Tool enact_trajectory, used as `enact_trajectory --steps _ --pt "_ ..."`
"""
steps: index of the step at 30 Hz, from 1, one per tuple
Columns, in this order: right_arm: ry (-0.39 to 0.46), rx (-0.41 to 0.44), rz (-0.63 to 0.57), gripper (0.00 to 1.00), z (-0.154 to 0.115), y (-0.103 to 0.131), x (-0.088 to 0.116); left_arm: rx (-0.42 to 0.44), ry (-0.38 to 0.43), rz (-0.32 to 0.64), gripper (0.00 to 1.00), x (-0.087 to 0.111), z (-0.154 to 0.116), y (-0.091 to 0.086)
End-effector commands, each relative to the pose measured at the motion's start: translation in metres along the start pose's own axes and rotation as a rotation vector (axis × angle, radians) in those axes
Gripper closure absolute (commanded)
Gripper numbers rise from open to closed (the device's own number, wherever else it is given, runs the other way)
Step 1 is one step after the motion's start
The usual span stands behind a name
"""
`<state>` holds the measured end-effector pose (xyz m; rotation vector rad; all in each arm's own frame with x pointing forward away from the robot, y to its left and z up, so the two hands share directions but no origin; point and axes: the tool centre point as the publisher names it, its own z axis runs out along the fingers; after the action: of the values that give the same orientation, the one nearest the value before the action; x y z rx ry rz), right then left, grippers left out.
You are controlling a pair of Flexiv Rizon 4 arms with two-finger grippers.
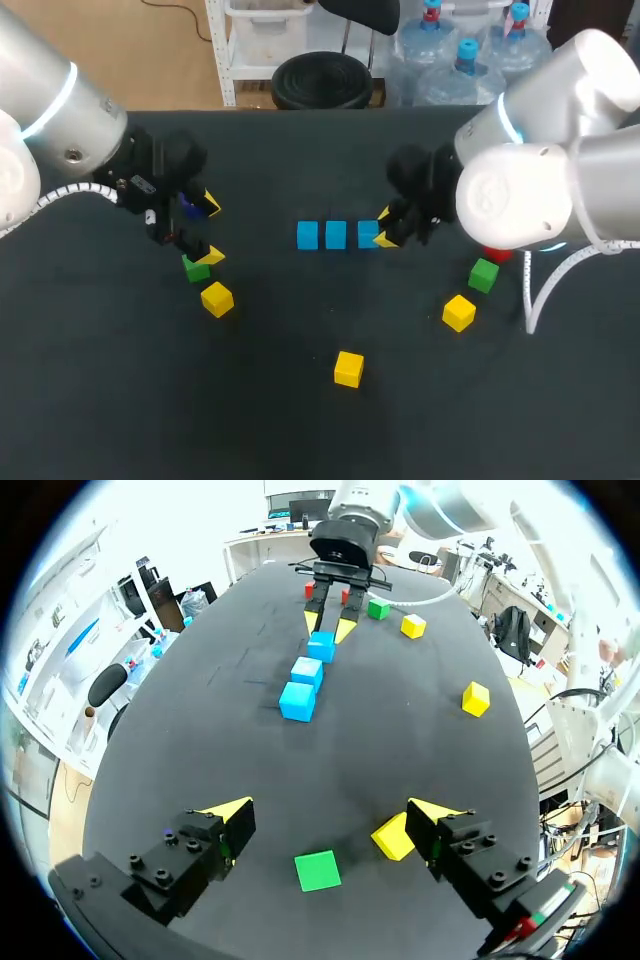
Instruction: Place the blue cubes, place green cubes on the blue cubes, place the yellow cubes on the green cubes, then place the red cubes on the yellow cubes, and place purple cube on the red cubes.
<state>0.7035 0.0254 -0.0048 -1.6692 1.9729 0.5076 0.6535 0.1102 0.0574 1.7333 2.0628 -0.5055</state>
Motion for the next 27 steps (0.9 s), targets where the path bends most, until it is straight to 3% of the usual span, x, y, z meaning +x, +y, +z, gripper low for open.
enact_trajectory --steps 1,27 --pt "-0.008 -0.006 0.000 1.00 0.003 -0.005 0.000 0.000 -0.004 0.003 0.00 0.001 0.000 0.000" --pt "-0.018 -0.024 0.011 1.00 0.012 -0.008 0.004 0.000 -0.004 0.003 0.00 0.001 0.000 0.000"
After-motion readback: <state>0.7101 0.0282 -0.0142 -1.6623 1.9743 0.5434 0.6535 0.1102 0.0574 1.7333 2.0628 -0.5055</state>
